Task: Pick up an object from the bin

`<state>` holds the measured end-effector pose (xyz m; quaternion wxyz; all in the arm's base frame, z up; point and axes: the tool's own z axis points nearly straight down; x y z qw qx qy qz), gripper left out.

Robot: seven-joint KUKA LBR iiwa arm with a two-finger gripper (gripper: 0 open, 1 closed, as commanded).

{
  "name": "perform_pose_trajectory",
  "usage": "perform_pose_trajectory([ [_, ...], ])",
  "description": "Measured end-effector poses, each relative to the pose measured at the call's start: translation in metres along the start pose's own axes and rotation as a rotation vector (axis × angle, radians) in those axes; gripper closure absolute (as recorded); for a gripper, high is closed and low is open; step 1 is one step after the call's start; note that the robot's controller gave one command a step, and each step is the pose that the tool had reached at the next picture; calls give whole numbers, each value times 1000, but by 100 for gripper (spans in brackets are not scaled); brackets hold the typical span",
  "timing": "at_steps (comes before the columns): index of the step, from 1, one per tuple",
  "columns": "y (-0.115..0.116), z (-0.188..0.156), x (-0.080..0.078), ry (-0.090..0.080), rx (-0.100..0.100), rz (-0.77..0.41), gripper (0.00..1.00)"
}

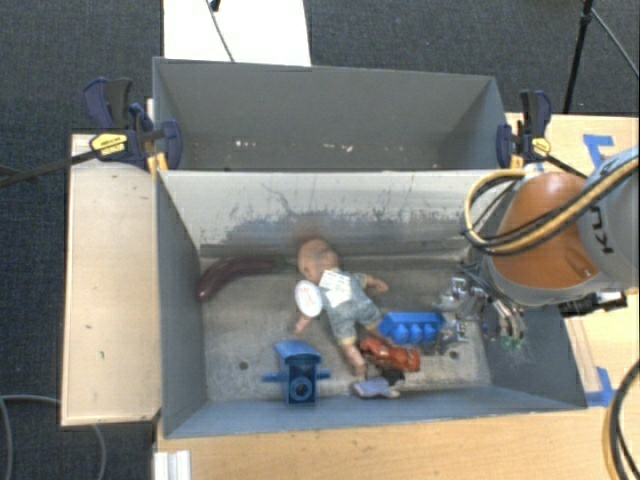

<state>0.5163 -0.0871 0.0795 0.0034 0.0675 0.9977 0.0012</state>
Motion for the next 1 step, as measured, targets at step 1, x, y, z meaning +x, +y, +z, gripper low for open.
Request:
perform_pose_trajectory([
  [1,41,-145,-38,-4,2,25,100],
])
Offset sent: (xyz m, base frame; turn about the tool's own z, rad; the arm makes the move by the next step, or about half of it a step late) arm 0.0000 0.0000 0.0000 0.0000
